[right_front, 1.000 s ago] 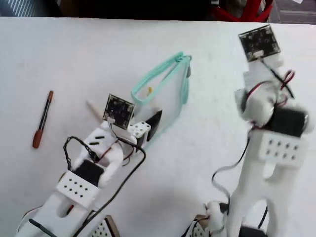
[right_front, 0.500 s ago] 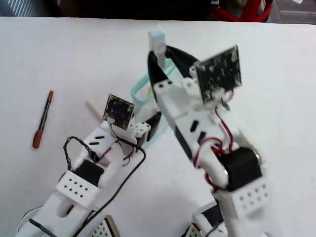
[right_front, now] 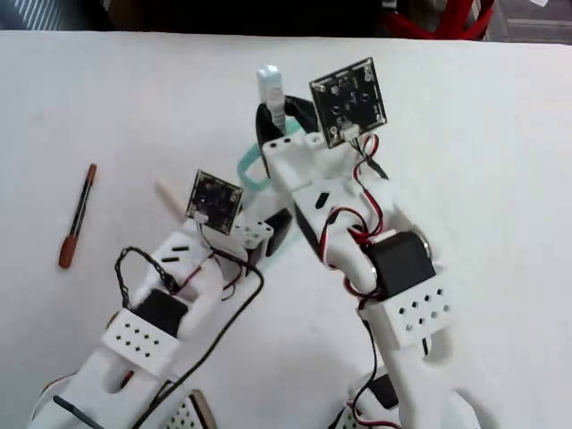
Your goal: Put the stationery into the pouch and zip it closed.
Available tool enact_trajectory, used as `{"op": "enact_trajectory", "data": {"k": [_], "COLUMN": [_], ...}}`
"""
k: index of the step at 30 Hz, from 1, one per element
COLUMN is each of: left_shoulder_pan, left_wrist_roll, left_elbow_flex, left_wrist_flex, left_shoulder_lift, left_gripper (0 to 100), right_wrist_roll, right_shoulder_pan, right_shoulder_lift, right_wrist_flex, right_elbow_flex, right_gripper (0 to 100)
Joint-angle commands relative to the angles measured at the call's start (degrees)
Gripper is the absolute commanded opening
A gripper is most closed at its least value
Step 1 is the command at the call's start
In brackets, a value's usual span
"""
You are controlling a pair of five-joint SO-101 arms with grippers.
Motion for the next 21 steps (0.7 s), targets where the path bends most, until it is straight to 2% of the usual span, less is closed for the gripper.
{"op": "enact_trajectory", "data": {"k": [1,8,21], "left_shoulder_pan": [-0.48,-0.40,-0.13], "left_wrist_roll": [0.00,0.00,-0.09], "left_elbow_flex": [-0.53,-0.53,-0.53], "left_wrist_flex": [-0.79,-0.79,-0.79], "left_shoulder_lift": [-1.10,-1.10,-1.10], "left_gripper": [23,22,22], "right_wrist_roll": [-0.18,0.26,0.26], "right_shoulder_pan": [0.84,1.27,0.92], "right_shoulder_lift": [-4.18,-11.30,-11.12], "right_wrist_flex": [0.75,0.48,-2.51], "right_elbow_flex": [2.02,9.23,9.85], "right_gripper": [1.8,1.8,1.8]}}
